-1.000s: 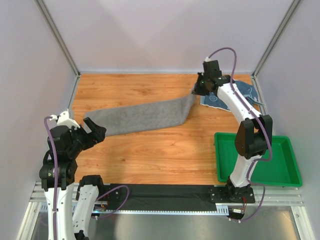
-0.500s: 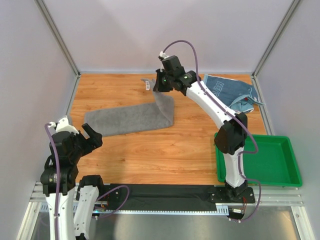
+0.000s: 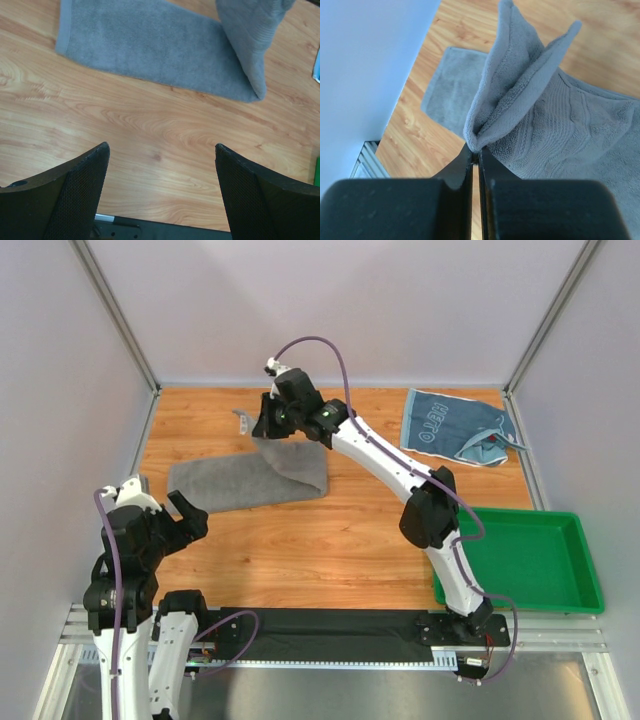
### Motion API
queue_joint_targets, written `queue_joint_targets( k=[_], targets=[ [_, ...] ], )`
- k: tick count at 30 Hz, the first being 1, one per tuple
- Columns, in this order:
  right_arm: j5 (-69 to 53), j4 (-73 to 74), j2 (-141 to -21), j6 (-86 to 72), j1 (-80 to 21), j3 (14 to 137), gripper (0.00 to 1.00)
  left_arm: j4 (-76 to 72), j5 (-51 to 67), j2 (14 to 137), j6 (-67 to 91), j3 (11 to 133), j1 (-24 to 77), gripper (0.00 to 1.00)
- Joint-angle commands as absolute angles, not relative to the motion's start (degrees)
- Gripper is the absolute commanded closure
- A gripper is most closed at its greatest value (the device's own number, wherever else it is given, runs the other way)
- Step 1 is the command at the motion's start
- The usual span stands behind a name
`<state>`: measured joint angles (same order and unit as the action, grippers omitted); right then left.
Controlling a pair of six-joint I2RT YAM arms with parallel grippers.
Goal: Roll the towels
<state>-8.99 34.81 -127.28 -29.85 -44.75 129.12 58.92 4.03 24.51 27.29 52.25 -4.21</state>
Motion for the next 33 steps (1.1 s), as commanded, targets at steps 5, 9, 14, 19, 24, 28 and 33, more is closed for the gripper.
queue_joint_targets(
  k=[5,9,14,19,24,28,33],
  targets=[
    [-13.1,22.7,-132.4,-33.6,-49.0,134.5,1.0,58.3,3.1,24.2,26.7,52.4,-4.1,0.09],
    [-14.2,19.3,-134.8,-34.5,-50.6,135.9,1.0,58.6,2.3,24.1,27.2,52.5,-4.1,0.09],
    [-18.0,12.8,-137.7,-36.5,-51.9,136.3,1.0,59.2,0.6,24.1,27.8,52.7,-4.1,0.09],
    [-24.9,6.2,-142.5,-41.1,-52.4,136.3,0.98,59.2,0.6,24.2,27.9,52.6,-4.1,0.09],
    [-30.0,2.4,-148.8,-44.2,-53.0,139.1,0.58,59.4,0.1,24.2,28.0,52.6,-4.0,0.09],
    [-33.2,0.7,-151.3,-45.7,-53.4,139.6,0.36,59.6,0.1,24.3,28.2,52.6,-4.0,0.09],
    [-33.4,-1.4,-147.2,-45.6,-52.8,137.0,0.19,59.8,0.1,24.8,28.5,52.7,-4.0,0.09]
  ],
)
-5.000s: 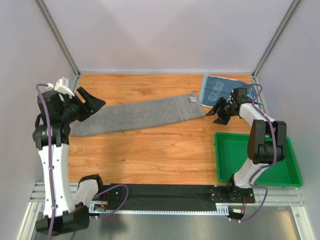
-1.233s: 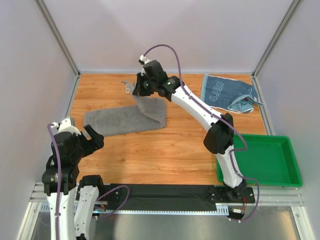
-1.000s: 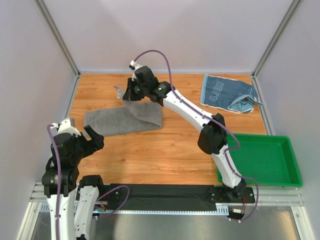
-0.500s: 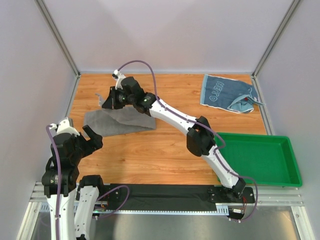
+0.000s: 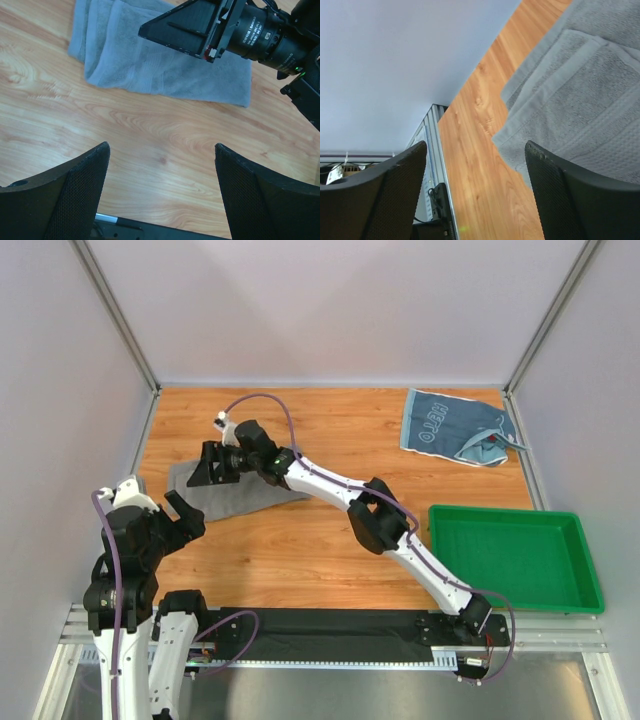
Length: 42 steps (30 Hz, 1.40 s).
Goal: Roll the towels
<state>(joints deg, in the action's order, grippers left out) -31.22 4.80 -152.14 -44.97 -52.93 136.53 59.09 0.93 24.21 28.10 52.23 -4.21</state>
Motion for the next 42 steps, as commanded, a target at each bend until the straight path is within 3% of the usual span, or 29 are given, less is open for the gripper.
queue_joint_targets(
  k=[1,2,7,16,22,34,36,37,38,42],
  targets=[
    [-33.5,-1.6,-146.2,-45.7,-52.4,135.5,0.16,59.9,0.1,25.0,28.5,52.7,-4.1,0.09],
    [-33.6,-2.0,-143.8,-45.8,-51.9,134.7,0.11,59.9,0.1,25.1,28.5,52.7,-4.1,0.09],
    [-34.0,-1.0,-134.4,-45.4,-46.4,125.3,0.04,59.1,0.1,27.7,28.2,52.6,-4.0,0.09],
    [-20.1,24.3,-116.1,-29.4,-33.0,99.4,0.03,56.1,3.8,36.7,28.5,53.4,-4.0,0.11],
    [-29.0,30.3,-119.8,-28.7,-26.5,91.2,0.12,58.0,0.5,49.6,30.7,54.3,-4.3,0.09],
    [-34.6,25.7,-124.8,-30.8,-31.4,90.3,0.16,55.2,7.2,55.6,31.4,53.2,-12.2,0.09],
    [-34.6,25.4,-125.5,-31.1,-31.9,90.5,0.22,54.7,7.1,55.3,31.8,52.1,-12.3,0.09],
    [-35.0,24.6,-126.1,-31.4,-32.1,90.4,0.34,54.6,7.0,55.3,32.0,51.8,-12.4,0.09],
    [-35.3,24.2,-126.5,-31.6,-32.2,90.3,0.38,54.6,6.9,55.2,32.4,51.6,-12.4,0.1],
    [-34.5,24.5,-128.4,-31.0,-32.2,91.4,0.41,55.1,4.5,55.6,33.3,50.7,-12.5,0.11]
  ],
)
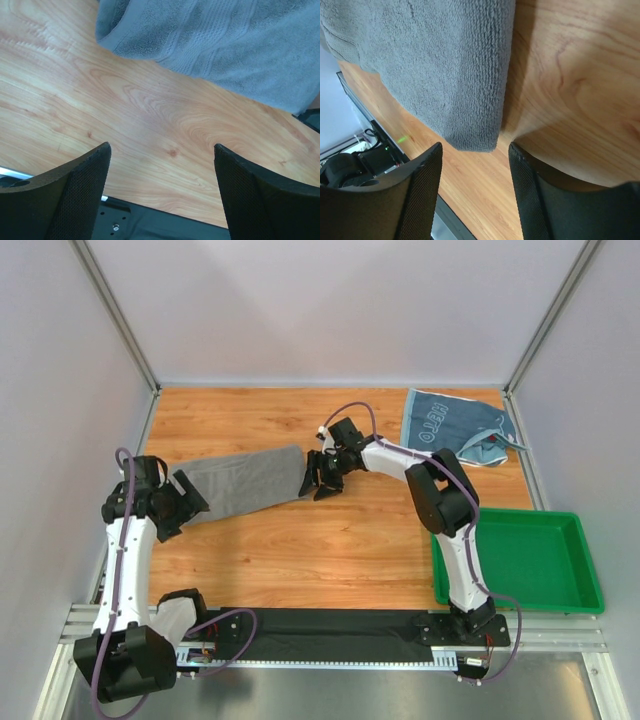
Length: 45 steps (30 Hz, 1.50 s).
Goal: Roll the towels
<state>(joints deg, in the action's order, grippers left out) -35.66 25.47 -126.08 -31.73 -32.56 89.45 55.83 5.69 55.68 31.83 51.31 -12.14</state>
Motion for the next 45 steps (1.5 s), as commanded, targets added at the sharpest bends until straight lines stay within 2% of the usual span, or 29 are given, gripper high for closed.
queue_joint_targets(
  k=[1,3,4,8,10,11,15,17,18,20,21,22,24,27,34,38,41,44,45],
  targets=[
    [-34.3,25.0,-128.8,-30.7,-32.2,91.7,0.43,55.0,4.4,55.6,33.5,50.5,-12.7,0.11],
    [-33.8,25.4,-128.8,-30.1,-32.0,91.9,0.49,54.1,5.0,56.2,33.9,49.6,-13.1,0.11],
    [-33.1,25.7,-128.8,-29.9,-31.7,91.8,0.57,53.7,5.3,56.4,34.0,49.3,-13.4,0.11],
    [-32.1,24.8,-125.8,-30.6,-29.5,87.6,0.74,51.8,6.3,59.0,34.5,48.3,-13.4,0.12],
    [-31.2,24.1,-124.1,-30.7,-28.1,85.0,0.81,50.8,7.3,59.6,33.5,48.1,-13.4,0.17],
    [-30.9,23.7,-122.1,-30.6,-26.6,82.0,0.83,50.1,7.3,60.2,32.8,48.1,-13.2,0.24],
    [-29.4,21.8,-116.4,-30.8,-21.6,72.4,0.9,50.6,2.0,60.4,32.7,48.7,-8.4,0.23],
    [-28.8,21.1,-114.2,-31.1,-18.3,67.0,0.9,49.8,3.3,60.8,33.3,48.3,-8.2,0.23],
    [-29.4,19.8,-112.2,-31.0,-17.7,65.8,0.87,49.6,3.5,61.3,33.5,48.1,-8.3,0.23],
    [-31.9,18.2,-111.3,-30.2,-17.0,64.9,0.7,49.5,4.0,62.2,33.5,48.5,-8.2,0.23],
    [-34.1,17.8,-111.1,-29.8,-17.2,65.9,0.48,49.3,4.3,62.4,33.5,48.7,-8.2,0.23],
    [-34.9,17.8,-111.5,-29.8,-18.1,66.7,0.4,49.7,4.6,62.4,33.3,49.1,-8.2,0.23],
    [-36.3,18.5,-112.2,-30.0,-19.1,70.5,0.3,50.4,5.2,62.1,32.3,50.5,-8.2,0.24],
    [-36.9,19.8,-115.5,-31.1,-21.4,77.1,0.25,53.4,5.4,60.6,29.5,53.3,-8.2,0.23],
    [-31.7,28.6,-126.2,-31.5,-28.7,95.0,0.25,57.4,3.2,52.7,24.7,54.6,-8.2,0.22],
    [-29.3,33.0,-131.6,-30.9,-32.1,101.7,0.28,56.3,6.1,51.3,24.9,52.9,-8.2,0.22],
    [-28.5,33.7,-133.2,-31.5,-33.4,101.9,0.35,56.4,7.3,52.3,25.0,52.4,-8.2,0.23],
    [-28.3,33.1,-133.7,-31.6,-33.5,101.3,0.49,56.3,7.5,52.9,24.8,52.7,-8.2,0.23],
    [-28.2,33.3,-134.0,-31.4,-33.5,101.1,0.58,55.9,7.6,53.1,24.8,52.8,-8.2,0.23]
  ],
)
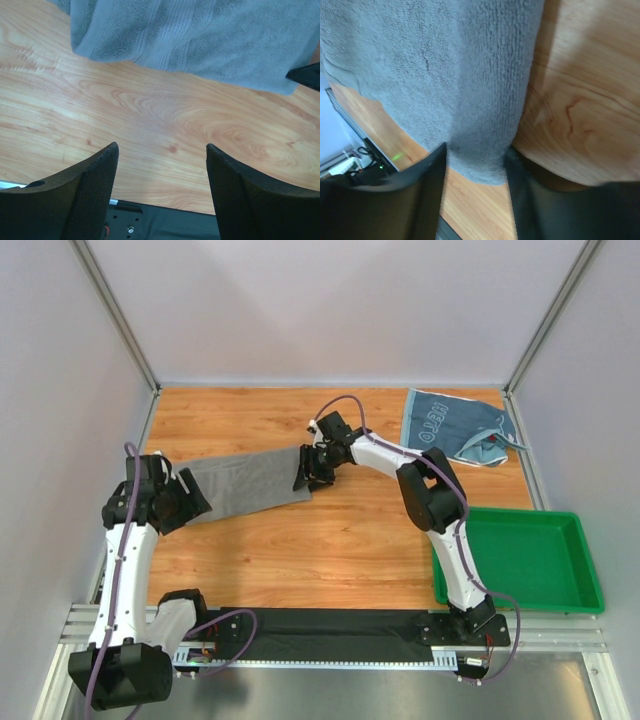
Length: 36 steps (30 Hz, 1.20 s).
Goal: Roll the towels
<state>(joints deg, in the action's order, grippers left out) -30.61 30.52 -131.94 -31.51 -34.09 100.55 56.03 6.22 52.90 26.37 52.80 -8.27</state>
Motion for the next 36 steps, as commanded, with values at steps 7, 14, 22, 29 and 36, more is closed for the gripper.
queue_joint_targets(
  k=[7,14,22,29,36],
  targets=[
    [-25.8,33.9,-131.2,-30.2,-29.3,95.5,0.96,53.4,9.4,54.5,25.7,51.7,-8.2,0.24],
    [-22.3,33.3,-120.3,-27.2,-18.5,79.9,1.0,50.3,10.3,58.8,26.6,51.4,-5.9,0.26],
    [-20.0,33.9,-111.7,-25.8,-13.9,71.0,0.68,40.2,10.4,68.9,31.0,48.8,5.3,0.29],
    [-17.5,36.1,-109.8,-24.9,-14.0,71.2,0.41,29.5,13.7,79.0,33.0,50.5,9.2,0.28],
    [-17.8,36.6,-108.5,-24.4,-14.0,70.8,0.41,27.1,12.0,90.0,32.1,56.7,10.8,0.27]
  ],
)
